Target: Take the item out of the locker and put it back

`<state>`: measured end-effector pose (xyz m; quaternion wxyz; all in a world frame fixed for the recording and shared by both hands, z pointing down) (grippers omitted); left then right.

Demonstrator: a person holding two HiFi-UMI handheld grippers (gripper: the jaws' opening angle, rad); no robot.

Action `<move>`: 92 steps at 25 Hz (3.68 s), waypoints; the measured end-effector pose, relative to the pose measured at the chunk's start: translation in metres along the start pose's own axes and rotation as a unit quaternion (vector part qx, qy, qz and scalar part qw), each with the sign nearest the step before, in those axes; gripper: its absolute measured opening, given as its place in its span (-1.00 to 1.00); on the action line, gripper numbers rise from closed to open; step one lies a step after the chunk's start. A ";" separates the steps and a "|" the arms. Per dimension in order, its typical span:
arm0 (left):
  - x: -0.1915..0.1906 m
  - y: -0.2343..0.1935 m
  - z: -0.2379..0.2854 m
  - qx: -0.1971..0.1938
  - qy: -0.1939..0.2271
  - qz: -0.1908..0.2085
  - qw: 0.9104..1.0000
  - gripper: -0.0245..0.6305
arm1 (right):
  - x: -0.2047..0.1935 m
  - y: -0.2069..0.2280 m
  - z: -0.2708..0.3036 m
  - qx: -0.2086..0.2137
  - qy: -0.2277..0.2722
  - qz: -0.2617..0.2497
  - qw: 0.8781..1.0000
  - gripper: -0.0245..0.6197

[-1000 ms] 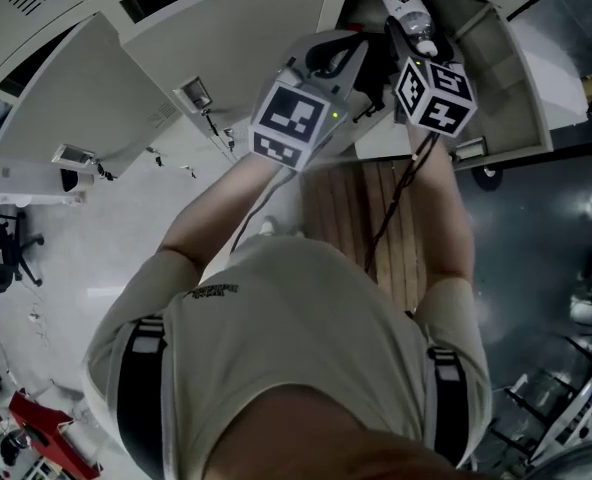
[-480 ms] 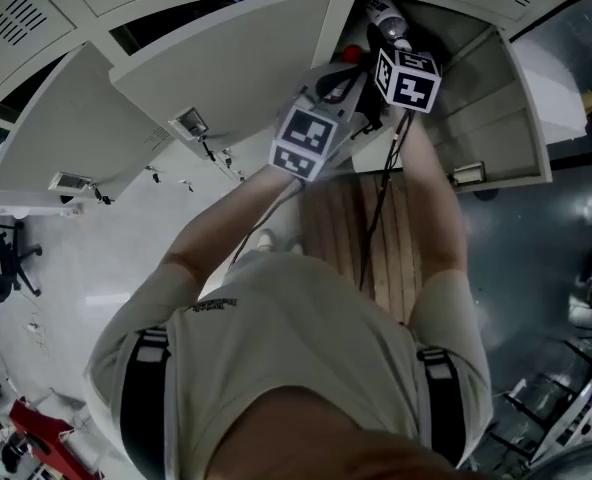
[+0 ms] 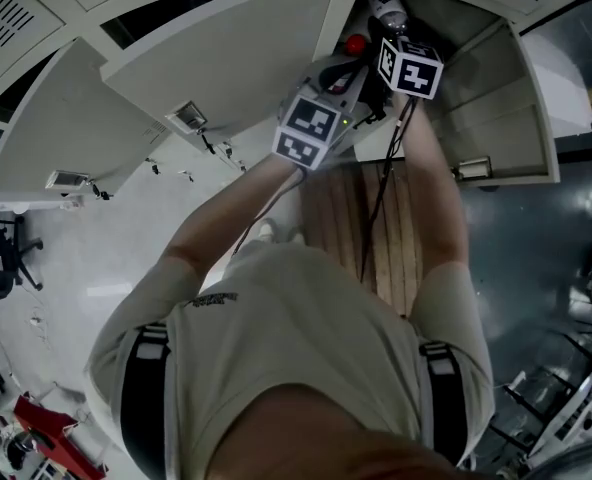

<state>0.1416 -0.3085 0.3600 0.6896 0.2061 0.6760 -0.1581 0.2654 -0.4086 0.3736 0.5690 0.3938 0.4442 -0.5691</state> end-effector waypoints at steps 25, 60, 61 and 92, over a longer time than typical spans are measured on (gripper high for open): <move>0.070 0.005 -0.038 0.004 0.043 0.026 0.999 -0.89 | 0.090 -0.019 -0.138 0.047 0.154 0.034 0.986 -0.20; 0.083 0.042 -0.144 -0.017 0.063 0.063 0.996 -0.89 | 0.034 -0.071 -0.289 0.103 0.173 0.073 0.977 -0.90; 0.080 0.043 -0.145 -0.018 0.058 0.061 0.996 -0.89 | 0.029 -0.072 -0.288 0.104 0.168 0.074 0.977 -0.91; 0.058 0.064 -0.164 -0.014 0.026 0.037 0.999 -0.89 | -0.013 -0.097 -0.298 0.147 0.125 0.063 0.979 -0.92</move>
Point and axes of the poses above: the fingertips, and each gripper's own axes: z forward along the fingers, y to its right, x out of its top, the point moved 3 cm from there along -z, backward along the fingers, and after that the axes turned 4 degrees about z, right-handed, at the moved point
